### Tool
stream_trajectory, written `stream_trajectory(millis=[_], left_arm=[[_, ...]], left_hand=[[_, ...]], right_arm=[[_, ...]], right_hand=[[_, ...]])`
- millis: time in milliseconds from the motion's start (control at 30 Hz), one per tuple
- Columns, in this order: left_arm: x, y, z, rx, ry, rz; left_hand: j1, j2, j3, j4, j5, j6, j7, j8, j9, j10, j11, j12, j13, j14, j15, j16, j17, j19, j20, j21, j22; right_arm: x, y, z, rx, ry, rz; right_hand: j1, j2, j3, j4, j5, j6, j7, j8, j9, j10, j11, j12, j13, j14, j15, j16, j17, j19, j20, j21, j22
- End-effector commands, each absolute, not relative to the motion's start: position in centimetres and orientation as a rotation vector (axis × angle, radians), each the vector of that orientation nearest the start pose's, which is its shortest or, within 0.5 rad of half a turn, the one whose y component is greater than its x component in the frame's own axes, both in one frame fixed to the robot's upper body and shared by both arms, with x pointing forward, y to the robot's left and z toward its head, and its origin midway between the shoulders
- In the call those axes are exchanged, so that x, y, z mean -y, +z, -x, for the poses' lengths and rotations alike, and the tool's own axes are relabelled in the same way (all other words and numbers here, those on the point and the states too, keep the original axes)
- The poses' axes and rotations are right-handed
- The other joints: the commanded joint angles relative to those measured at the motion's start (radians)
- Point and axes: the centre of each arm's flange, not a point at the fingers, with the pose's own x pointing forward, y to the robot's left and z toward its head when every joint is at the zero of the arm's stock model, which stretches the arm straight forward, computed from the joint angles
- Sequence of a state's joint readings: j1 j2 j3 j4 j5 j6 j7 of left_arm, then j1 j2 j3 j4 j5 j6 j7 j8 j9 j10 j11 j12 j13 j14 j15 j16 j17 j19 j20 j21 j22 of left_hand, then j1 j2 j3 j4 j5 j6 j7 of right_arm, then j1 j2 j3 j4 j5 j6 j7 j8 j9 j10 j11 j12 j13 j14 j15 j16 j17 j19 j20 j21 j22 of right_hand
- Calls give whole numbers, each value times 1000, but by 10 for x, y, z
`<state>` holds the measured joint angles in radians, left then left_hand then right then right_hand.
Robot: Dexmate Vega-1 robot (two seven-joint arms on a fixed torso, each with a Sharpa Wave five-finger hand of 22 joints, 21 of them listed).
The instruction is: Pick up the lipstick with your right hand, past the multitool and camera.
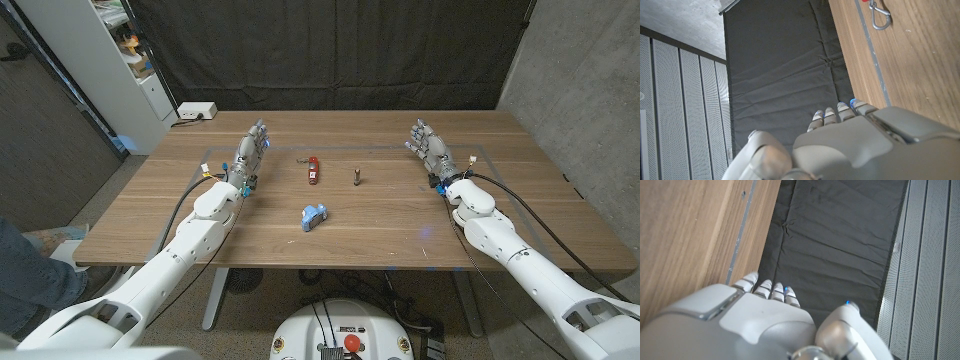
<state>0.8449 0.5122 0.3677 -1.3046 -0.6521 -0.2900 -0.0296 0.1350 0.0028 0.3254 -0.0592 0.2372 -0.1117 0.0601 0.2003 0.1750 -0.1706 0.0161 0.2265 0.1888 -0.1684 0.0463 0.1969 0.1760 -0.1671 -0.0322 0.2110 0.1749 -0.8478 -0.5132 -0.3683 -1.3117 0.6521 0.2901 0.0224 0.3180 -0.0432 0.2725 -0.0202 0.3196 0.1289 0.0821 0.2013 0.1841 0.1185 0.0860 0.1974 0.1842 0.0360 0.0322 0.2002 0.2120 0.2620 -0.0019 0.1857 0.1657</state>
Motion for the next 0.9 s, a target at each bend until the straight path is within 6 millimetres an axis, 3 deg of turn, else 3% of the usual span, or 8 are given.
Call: stream_trajectory(millis=[33, 900], left_arm=[[-291, -29, -649, 593, -207, 44], [-294, -20, -648, 595, -212, 18]], left_hand=[[12, 3, 7, -2, 5, 1, -14, 3, 1, 2, -11, 7, 2, -34, -9, 3, 4, -7, -4, 4, 2], [19, 10, 8, -6, 3, 6, -17, -1, 2, 6, -14, 4, 2, -30, -10, -1, 4, -10, 4, -2, 2]], right_arm=[[291, -31, -648, 592, 198, -53], [285, -20, -644, 638, 205, 4]], right_hand=[[9, -1, 7, -1, 4, 9, -2, 5, 4, 16, -4, 6, 5, 10, -5, 8, 3, 6, 1, 7, 3], [52, 14, 22, -28, 6, 22, -17, 6, 4, 26, -17, 5, 4, 28, -12, 11, -5, 13, 1, 7, 3]])
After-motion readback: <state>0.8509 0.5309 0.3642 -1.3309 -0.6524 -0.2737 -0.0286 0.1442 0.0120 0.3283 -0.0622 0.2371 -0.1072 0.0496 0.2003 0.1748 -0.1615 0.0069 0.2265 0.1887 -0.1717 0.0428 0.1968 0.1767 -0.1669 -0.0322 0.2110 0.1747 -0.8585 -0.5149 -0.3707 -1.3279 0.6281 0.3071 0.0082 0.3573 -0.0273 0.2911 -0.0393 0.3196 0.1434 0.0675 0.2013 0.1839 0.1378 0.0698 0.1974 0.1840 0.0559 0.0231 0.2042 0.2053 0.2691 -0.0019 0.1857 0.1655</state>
